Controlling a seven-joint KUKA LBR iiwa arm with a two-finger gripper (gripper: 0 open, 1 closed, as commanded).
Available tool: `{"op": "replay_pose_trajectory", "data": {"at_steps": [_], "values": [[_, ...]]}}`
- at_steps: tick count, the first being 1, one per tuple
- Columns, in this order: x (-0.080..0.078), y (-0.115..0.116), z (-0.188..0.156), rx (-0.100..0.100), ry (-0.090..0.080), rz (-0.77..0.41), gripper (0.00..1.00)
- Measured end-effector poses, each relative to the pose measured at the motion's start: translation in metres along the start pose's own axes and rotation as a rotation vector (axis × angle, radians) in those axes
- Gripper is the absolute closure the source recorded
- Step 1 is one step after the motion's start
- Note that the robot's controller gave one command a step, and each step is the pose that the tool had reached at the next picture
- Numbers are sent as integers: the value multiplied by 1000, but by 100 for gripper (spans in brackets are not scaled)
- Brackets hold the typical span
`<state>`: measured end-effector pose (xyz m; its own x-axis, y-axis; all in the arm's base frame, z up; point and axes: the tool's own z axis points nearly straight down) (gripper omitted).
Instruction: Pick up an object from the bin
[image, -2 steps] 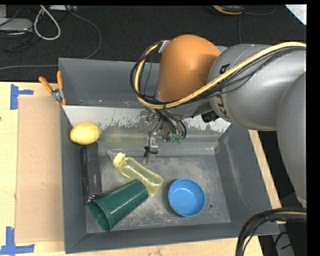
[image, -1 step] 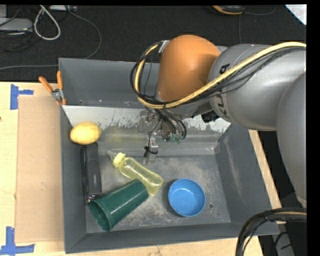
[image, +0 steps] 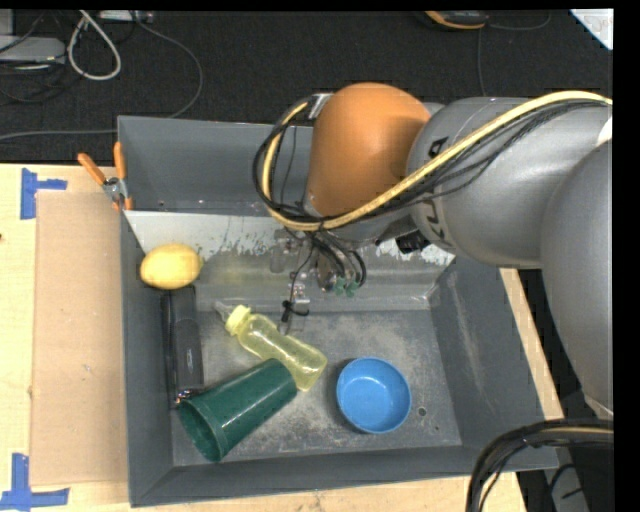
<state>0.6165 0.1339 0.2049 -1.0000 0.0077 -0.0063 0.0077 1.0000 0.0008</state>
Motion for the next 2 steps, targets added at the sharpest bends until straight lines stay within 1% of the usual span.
{"op": "replay_pose_trajectory", "data": {"at_steps": [1,2], "values": [[59,10,-38,-1,-1,-219,0],[36,35,64,2,25,-137,0]]}}
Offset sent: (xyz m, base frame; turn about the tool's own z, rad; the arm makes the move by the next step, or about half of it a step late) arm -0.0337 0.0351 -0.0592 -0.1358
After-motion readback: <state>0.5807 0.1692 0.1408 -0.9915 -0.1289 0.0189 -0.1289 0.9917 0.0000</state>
